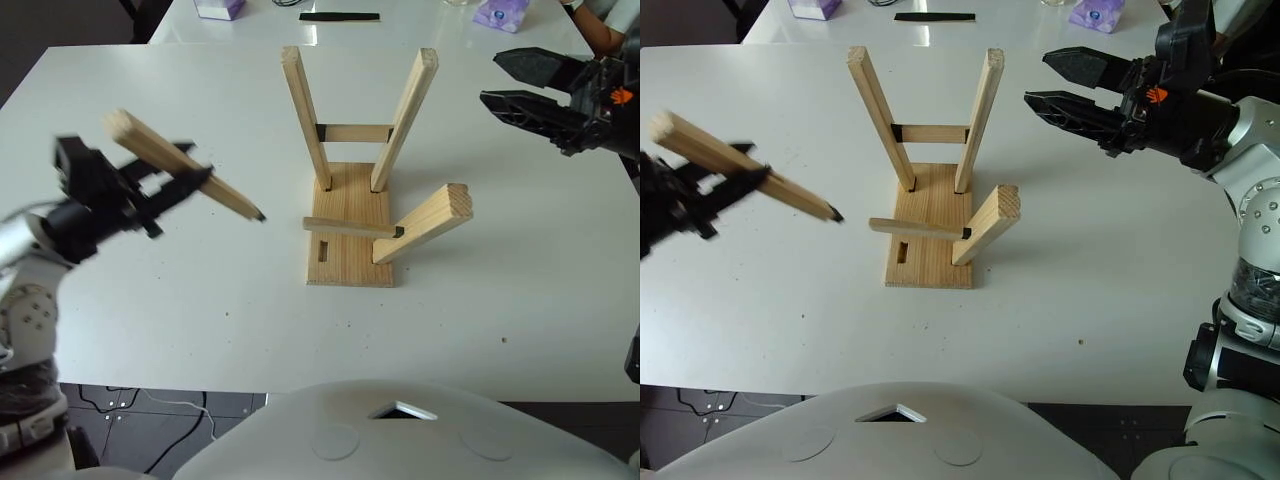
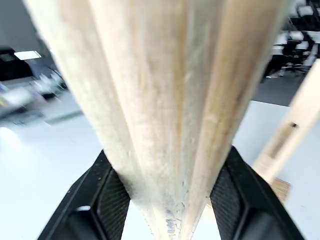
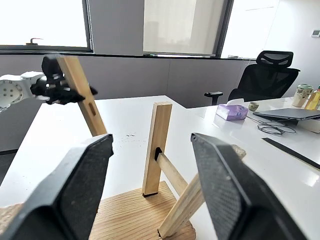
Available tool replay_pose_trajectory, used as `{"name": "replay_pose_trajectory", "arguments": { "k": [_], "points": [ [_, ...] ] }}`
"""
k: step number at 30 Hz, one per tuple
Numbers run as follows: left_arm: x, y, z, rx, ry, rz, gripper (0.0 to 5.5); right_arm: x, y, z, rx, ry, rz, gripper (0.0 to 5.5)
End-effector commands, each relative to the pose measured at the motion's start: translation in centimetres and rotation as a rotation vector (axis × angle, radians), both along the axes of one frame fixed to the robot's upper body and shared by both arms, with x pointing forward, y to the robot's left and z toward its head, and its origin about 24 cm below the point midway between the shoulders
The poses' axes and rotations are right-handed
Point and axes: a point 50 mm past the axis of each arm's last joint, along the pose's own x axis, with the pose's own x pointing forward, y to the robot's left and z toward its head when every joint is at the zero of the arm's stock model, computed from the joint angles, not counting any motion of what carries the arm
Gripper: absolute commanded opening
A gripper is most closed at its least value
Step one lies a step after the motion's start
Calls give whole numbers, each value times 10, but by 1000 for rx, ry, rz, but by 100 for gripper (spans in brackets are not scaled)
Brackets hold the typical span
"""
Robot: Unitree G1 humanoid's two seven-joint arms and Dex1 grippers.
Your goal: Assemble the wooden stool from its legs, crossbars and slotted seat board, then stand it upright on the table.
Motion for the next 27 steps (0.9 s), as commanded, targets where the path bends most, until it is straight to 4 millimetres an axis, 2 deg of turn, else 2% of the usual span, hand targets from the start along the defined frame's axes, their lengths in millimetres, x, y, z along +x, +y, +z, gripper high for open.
{"name": "replay_pose_trajectory", "arguments": {
  "k": [1,7,17,27],
  "points": [
    [-11,-32,-6,-99,-37,-161,205,1,3,-5,-19,4,13,288],
    [-11,-41,3,-191,-142,-194,205,2,8,-8,-35,12,41,288],
    [-18,-60,-38,-43,-124,-320,205,5,10,-10,-38,16,50,288],
    [-16,-59,-52,88,-189,-349,205,6,13,-13,-47,17,70,288]
  ]
}}
